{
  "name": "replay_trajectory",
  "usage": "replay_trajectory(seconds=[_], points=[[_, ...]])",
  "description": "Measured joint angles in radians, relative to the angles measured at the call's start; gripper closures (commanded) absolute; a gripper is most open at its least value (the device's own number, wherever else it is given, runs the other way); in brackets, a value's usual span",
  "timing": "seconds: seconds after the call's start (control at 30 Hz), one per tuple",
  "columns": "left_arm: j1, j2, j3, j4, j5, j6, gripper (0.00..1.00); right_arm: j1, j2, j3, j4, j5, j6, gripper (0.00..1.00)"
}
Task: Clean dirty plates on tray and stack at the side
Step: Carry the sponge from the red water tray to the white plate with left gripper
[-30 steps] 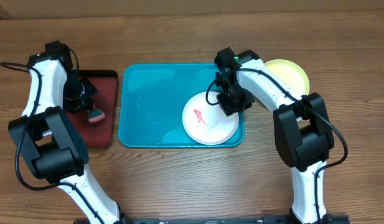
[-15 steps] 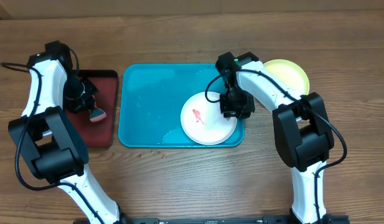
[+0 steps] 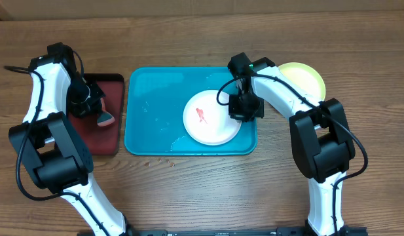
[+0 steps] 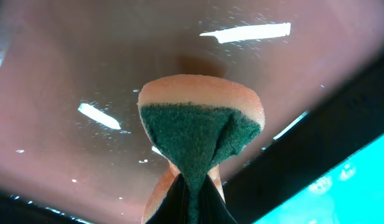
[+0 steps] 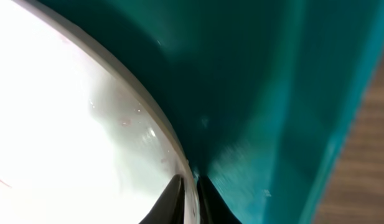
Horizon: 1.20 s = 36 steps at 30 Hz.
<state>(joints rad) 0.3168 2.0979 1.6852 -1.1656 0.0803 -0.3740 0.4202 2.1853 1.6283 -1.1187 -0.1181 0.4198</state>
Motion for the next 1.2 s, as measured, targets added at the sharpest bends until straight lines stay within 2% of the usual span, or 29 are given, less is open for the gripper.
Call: replay_trajectory(seconds=[0.13,0.3,0.37,0.47,0.57,0.93,1.1,1.2], points=[[0.000,0.000,0.000,0.000,0.018,0.016,0.96,0.000,0.000,-0.002,0.068,0.001,-0.005,0.70],[0.000,0.000,0.000,0.000,0.025,0.018,0.96,0.000,0.000,-0.002,0.108,0.004,-0.047,0.69],[0.000,0.000,0.000,0.000,0.025,0.019,0.96,0.000,0.000,-0.002,0.111,0.006,-0.061,0.73],[0.000,0.000,0.000,0.000,0.026,0.031,0.96,0.000,0.000,-0.002,0.114,0.011,-0.076,0.88],[0.000,0.000,0.000,0.001,0.025,0.042,0.96,-0.001,0.001,-0.002,0.127,0.009,-0.087,0.96],[0.000,0.000,-0.023,0.013,0.032,0.080,0.96,0.005,0.005,-0.002,0.184,-0.085,-0.075,0.96],[0.010,0.000,0.012,-0.082,0.109,0.156,0.96,0.023,0.008,-0.002,0.211,-0.092,-0.061,0.96],[0.016,-0.026,0.064,-0.107,0.208,0.229,0.96,0.042,0.008,-0.002,0.233,-0.093,-0.054,0.96]])
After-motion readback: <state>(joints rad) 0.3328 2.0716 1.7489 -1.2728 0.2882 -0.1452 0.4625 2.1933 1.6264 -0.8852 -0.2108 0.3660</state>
